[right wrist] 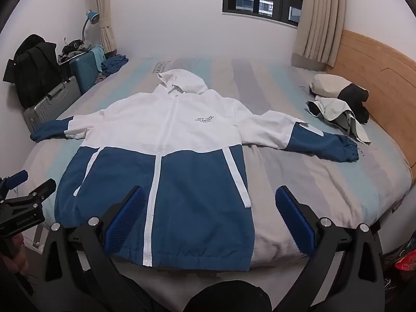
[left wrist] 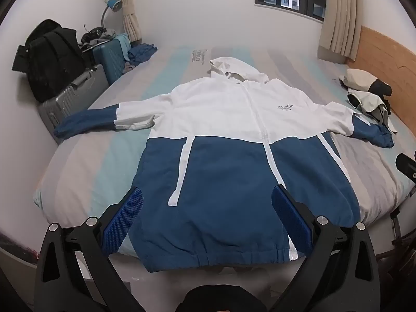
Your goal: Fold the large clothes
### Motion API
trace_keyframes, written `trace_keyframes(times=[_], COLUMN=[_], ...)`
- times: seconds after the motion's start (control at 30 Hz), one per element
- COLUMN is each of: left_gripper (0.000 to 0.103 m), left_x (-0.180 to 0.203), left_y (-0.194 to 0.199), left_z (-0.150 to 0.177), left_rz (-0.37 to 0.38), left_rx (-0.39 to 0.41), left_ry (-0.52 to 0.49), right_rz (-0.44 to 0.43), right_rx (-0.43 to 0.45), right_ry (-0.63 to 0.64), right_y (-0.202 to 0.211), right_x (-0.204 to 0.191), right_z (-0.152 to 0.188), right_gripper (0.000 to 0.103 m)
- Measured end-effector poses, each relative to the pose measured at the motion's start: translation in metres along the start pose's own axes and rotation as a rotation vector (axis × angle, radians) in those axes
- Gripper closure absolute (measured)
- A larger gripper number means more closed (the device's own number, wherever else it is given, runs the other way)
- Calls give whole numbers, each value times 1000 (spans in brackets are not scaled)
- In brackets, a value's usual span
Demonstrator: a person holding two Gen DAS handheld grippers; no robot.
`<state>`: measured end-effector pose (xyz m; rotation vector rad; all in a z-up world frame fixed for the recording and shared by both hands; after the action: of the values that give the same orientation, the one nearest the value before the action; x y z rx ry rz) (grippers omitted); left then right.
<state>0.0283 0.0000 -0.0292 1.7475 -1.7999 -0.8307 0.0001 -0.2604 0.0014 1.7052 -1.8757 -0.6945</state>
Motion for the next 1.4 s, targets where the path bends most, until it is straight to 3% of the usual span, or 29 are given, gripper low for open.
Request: trace_keyframes(times=[1.17, 1.4], left_gripper=[6, 6], left_x=[0, -1], left_y=[-2, -3], left_z=[3, 4], left_rz=[8, 8], left_rx=[-16, -27], left_ry=[14, 25], right_rz=[21, -12], right_rx=[-17, -18], right_ry=[-29, -20], right_y=[1, 2], right_x=[4, 2], right_z=[-4, -2], right_gripper=[7, 7])
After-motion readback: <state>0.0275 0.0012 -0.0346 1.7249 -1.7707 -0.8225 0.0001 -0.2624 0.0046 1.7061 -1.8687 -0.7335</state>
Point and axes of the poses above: each gripper's, at about its wrist camera, not at the fingertips, and y roughly against the way its jaws point, x to its right, z to its underside, the point moved 4 cm from there along -y, roughly the way its jaws point, and after that the axes turned 1 degree about -y, right-handed, at the moved point
